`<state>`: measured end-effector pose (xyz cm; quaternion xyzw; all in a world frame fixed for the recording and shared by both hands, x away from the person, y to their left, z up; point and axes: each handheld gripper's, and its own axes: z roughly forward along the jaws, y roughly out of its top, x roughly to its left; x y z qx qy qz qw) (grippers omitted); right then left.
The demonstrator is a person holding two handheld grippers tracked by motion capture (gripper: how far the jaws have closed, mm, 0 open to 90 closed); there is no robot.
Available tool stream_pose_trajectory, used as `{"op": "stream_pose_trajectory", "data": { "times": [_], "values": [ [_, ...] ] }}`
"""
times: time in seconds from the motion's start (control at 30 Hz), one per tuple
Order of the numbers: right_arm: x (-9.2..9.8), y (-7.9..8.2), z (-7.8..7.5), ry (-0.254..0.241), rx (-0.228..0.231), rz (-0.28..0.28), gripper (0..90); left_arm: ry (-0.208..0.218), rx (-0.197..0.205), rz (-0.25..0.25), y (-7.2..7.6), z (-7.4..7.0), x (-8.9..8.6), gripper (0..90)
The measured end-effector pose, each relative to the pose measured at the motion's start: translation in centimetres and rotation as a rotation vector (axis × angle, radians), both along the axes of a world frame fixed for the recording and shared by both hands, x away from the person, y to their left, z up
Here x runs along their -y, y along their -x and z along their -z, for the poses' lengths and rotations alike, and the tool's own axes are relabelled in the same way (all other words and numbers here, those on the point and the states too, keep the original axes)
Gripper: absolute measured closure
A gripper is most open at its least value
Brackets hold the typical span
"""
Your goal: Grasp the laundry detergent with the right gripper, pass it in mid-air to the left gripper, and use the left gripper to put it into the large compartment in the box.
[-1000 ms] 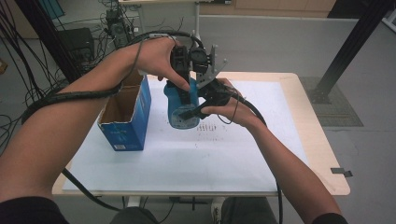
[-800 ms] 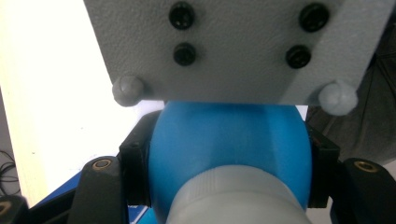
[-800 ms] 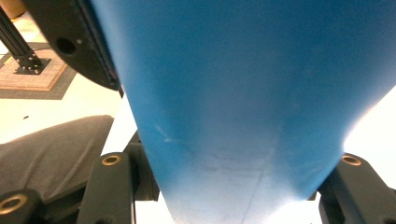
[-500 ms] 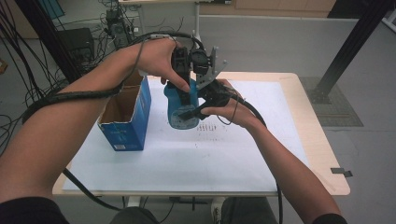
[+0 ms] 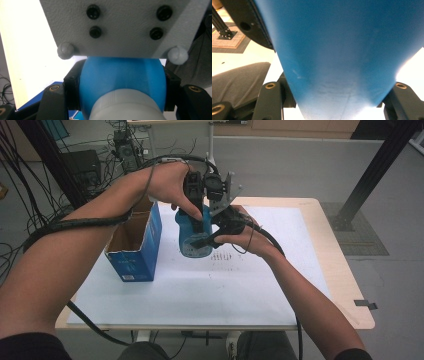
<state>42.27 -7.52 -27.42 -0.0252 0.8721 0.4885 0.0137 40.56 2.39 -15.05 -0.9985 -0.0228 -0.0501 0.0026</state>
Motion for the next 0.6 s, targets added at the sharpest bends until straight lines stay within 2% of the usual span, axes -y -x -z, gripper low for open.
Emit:
{"op": "stream_pose_trajectory", "data": {
  "times": [0.6],
  "values": [
    [-0.21, -0.01, 0.08, -0.007, 0.016, -0.004, 41.0, 0.007, 0.001, -0.012, 0.07, 0.07, -0.34, 37.7]
  ]
}}
